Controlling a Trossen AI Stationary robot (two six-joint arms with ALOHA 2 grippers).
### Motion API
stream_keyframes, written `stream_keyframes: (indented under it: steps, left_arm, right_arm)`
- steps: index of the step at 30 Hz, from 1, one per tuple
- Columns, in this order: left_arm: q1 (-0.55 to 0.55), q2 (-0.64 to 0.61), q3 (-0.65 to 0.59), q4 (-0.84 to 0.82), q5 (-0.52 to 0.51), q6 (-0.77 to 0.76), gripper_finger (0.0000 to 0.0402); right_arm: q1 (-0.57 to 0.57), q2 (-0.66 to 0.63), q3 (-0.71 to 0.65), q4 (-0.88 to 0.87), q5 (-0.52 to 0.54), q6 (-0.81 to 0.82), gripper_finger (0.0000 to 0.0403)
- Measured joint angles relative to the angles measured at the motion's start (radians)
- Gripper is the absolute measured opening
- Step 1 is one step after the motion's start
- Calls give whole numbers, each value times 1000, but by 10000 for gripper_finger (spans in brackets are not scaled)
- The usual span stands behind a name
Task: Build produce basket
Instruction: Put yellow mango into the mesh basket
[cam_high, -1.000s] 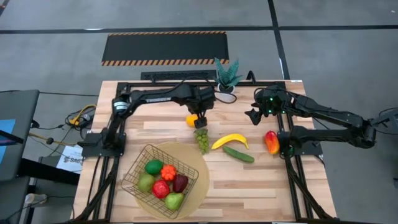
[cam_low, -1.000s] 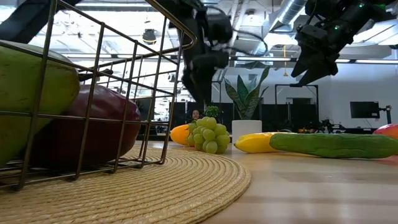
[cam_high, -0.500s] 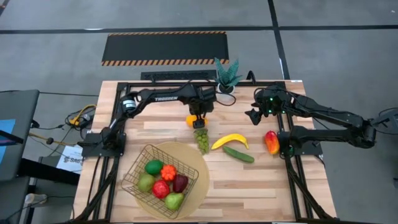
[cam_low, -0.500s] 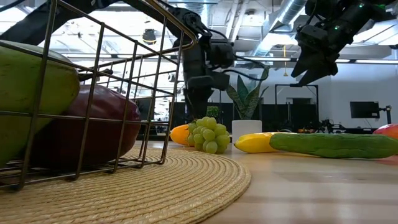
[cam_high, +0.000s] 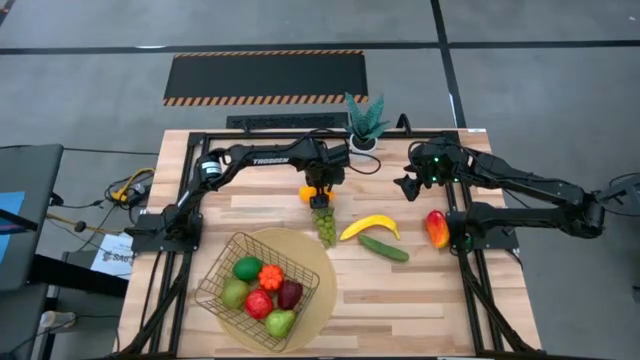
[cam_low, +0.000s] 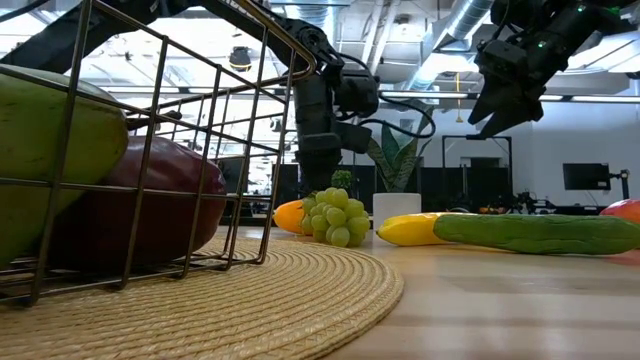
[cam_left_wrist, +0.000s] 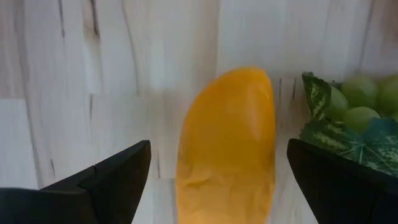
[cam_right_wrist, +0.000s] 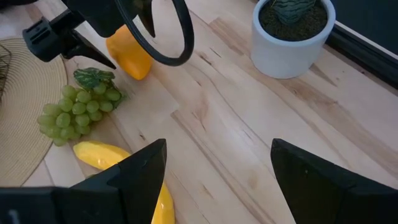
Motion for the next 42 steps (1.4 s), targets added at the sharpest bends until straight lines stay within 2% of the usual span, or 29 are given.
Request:
stream_keyframes:
  steps: [8, 20, 31, 36, 42]
  left_arm:
    - [0, 0, 0, -4, -3, 11, 353]
    - [-1, -1, 0, -4, -3, 6, 256]
    - [-6, -2, 0, -5, -3, -41, 187]
    - [-7, -7, 9, -17, -3, -67, 178]
    - [-7, -7, 91, -59, -7, -93, 177]
  right_arm:
    - [0, 0, 0, 0, 0, 0, 311]
    - [0, 0, 0, 0, 0, -13, 311]
    - [0, 0, 0, 0, 0, -23, 311]
    - [0, 0, 0, 0, 0, -23, 311]
    - [0, 0, 0, 0, 0, -23, 311]
